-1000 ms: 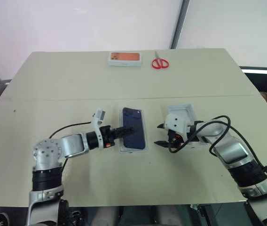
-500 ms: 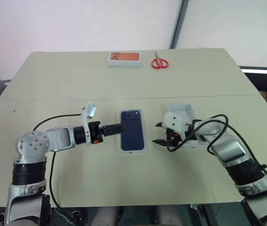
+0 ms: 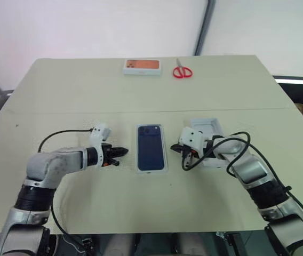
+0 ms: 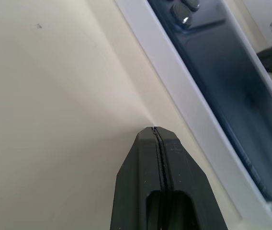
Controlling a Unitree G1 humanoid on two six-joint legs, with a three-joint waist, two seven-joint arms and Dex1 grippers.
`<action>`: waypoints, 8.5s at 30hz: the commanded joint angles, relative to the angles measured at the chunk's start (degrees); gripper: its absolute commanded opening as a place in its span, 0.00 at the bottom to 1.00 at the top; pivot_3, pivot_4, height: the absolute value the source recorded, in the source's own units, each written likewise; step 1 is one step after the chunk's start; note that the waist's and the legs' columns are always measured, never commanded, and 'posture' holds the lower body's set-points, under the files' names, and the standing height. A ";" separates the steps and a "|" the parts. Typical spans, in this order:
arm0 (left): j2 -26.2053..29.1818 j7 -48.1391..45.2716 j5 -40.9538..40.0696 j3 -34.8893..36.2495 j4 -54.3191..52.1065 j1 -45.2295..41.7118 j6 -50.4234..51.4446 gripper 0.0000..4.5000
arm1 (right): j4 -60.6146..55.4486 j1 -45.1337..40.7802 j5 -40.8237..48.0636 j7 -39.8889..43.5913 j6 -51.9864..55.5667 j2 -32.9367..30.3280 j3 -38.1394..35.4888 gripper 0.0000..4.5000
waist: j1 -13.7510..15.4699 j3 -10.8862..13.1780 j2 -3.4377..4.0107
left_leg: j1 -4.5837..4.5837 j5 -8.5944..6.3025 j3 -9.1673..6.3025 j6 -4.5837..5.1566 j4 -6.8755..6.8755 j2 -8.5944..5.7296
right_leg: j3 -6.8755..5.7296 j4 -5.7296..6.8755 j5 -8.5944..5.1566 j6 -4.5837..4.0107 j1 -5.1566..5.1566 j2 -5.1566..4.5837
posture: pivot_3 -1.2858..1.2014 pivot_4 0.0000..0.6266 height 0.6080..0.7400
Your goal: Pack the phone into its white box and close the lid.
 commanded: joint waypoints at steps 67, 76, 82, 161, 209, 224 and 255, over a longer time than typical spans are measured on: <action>-18.87 -7.16 16.63 -6.07 7.03 -6.78 -5.77 0.01 | 7.11 -0.92 -4.40 -3.82 -3.37 -10.48 -6.75 0.00 | 0.83 0.02 -0.02 | -0.01 -0.04 -0.06 0.09 0.35 -0.07 | -0.23 -0.07 -0.02 0.05 0.32 -0.05 | 0.52 0.24 1.00; -21.98 -6.32 19.68 -7.39 12.05 -8.67 -10.59 0.01 | 4.03 2.30 -4.39 -0.53 -2.43 -14.51 -7.06 0.00 | 1.05 0.02 -0.02 | -0.01 -0.06 -0.07 0.12 0.38 -0.08 | -0.25 -0.09 -0.02 0.05 0.38 -0.06 | 0.52 0.24 1.00; -23.64 -7.30 21.27 -8.30 14.93 -10.57 -12.90 0.01 | -0.60 4.59 -2.41 1.68 0.57 -15.68 -8.37 0.00 | 1.05 0.02 -0.03 | -0.01 -0.06 -0.09 0.13 0.42 -0.09 | -0.29 -0.09 -0.02 0.05 0.42 -0.07 | 0.52 0.24 1.00; -2.38 -32.61 20.08 -0.97 4.84 -2.18 -40.43 1.00 | -24.47 -8.73 22.51 -36.09 68.74 12.10 -42.45 0.01 | -0.60 0.10 0.14 | -0.08 -0.05 0.06 0.16 -0.04 0.00 | 0.02 0.03 -0.01 0.02 -0.11 -0.01 | 0.52 0.24 1.00; -7.76 -22.40 19.14 -1.94 -4.13 5.86 -37.97 0.00 | -15.31 17.04 114.65 -77.72 30.31 20.30 -22.66 0.13 | -1.90 0.14 0.24 | -0.07 -0.01 0.08 0.14 -0.12 0.12 | 0.14 0.05 -0.01 0.01 -0.14 0.16 | 0.52 0.24 1.00; -16.16 -20.98 22.89 -7.52 3.16 1.39 -41.21 0.00 | -18.52 10.65 75.29 -56.81 18.41 -0.57 -30.02 0.96 | -0.15 0.16 0.25 | -0.10 -0.03 0.11 0.17 0.01 0.04 | 0.09 0.04 -0.02 0.03 -0.07 0.12 | 0.52 0.24 1.00; -6.91 -21.90 20.63 -4.14 -4.65 6.81 -33.29 0.00 | -20.02 17.93 22.18 -21.96 2.03 -8.12 -14.95 0.02 | -0.34 0.16 0.25 | -0.07 -0.09 0.11 0.28 0.15 0.03 | 0.06 0.01 -0.02 0.06 0.03 0.06 | 0.52 0.24 1.00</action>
